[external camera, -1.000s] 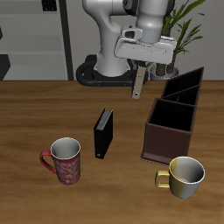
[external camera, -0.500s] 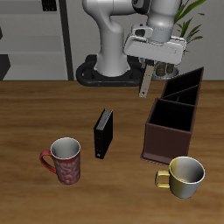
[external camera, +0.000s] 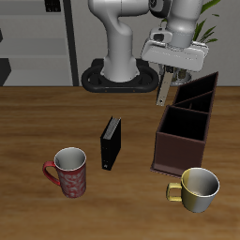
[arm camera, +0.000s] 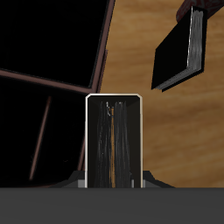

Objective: Place the yellow book into the left desk caddy's back compartment

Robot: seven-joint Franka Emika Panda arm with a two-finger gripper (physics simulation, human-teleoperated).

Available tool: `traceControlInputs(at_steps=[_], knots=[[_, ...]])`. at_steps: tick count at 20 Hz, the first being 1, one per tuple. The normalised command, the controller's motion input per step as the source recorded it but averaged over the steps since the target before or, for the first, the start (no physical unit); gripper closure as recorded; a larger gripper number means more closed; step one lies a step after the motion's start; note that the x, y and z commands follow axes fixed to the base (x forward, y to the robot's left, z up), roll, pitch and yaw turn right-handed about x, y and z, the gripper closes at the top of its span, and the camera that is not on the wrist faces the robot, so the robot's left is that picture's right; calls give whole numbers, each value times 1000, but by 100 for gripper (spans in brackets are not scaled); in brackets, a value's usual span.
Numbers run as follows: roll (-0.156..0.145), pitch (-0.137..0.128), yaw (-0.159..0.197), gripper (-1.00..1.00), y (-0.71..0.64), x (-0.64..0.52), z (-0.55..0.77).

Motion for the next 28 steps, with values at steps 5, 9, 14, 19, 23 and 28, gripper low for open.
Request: traceControlInputs(at_steps=[5, 9, 14, 19, 23, 28], knots=[[35, 4, -32, 100, 308, 190, 15], [26, -1, -10, 100, 262, 167, -2], [26, 17, -14, 100, 283, 119, -17], [28, -1, -13, 100, 221, 84, -38], [33, 23, -14, 100, 157, 152, -68], [51, 2, -42, 100, 262, 127, -15]])
